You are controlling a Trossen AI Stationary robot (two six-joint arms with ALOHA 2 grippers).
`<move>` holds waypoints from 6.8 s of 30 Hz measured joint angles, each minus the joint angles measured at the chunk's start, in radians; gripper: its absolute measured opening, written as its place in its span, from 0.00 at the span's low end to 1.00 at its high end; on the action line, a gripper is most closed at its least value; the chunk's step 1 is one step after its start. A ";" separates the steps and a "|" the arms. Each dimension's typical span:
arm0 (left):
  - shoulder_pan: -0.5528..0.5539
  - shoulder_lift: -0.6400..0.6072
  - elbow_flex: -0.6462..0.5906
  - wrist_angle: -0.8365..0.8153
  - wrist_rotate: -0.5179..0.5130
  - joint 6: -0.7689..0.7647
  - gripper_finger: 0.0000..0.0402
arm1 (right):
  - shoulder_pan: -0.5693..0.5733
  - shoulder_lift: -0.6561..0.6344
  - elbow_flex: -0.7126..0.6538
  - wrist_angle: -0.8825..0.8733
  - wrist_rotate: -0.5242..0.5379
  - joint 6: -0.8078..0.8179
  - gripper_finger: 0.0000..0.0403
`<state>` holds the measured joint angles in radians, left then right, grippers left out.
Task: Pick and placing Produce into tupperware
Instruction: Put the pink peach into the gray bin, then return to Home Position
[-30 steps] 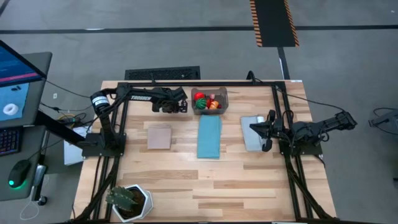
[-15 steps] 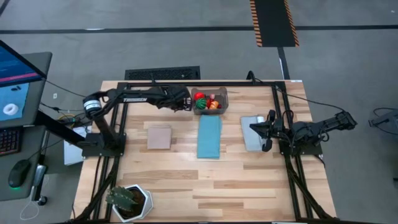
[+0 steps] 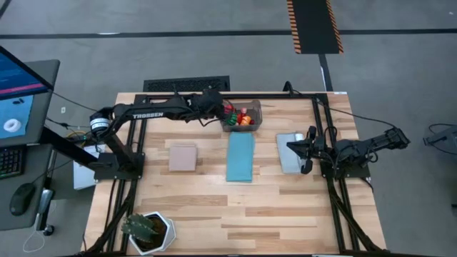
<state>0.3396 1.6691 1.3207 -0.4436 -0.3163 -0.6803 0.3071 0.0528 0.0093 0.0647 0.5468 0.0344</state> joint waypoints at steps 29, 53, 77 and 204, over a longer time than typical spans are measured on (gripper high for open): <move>-0.016 0.000 0.051 0.300 0.163 0.292 0.18 | 0.000 0.000 0.000 0.000 0.000 0.000 0.12; 0.042 0.188 0.094 0.374 0.324 0.237 0.18 | 0.000 0.000 0.000 0.000 0.000 0.000 0.12; 0.080 0.244 0.112 0.359 0.481 0.242 0.93 | 0.000 0.000 0.000 0.000 0.000 0.000 0.12; -0.608 -1.603 -1.292 0.467 -0.099 0.731 0.00 | 0.000 0.000 0.000 0.000 0.000 0.000 0.12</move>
<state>-0.2680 0.0658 0.0292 0.0236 -0.4149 0.0512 0.3071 0.0525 0.0090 0.0645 0.5465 0.0345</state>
